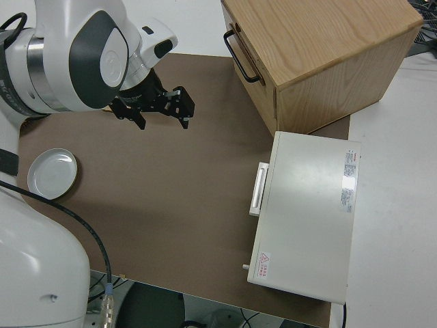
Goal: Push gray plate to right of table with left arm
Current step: 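Move the left gripper down beside the gray plate's near edge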
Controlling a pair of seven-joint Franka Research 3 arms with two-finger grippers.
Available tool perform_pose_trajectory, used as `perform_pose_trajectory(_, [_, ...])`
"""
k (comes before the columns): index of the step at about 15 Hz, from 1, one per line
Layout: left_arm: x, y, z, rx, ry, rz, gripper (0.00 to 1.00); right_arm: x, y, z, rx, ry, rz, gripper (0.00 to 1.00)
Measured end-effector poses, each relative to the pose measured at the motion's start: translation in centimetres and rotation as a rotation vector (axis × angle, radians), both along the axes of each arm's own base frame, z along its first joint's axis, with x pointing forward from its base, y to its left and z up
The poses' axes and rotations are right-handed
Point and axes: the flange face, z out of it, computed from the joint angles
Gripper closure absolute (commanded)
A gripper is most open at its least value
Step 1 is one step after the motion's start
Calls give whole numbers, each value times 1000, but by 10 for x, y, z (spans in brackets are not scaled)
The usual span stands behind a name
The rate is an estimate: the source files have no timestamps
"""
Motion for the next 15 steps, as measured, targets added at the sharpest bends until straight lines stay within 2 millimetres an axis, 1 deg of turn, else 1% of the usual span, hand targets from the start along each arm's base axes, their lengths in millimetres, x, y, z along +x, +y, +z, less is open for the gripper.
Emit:
perform_pose_trajectory(12, [0, 3, 1, 0, 0, 5, 7, 0, 0, 0, 0, 0, 0, 5])
perform_pose_trajectory(15, [-10, 8, -5, -7, -1, 18, 13, 0, 0, 0, 0, 0, 0, 5])
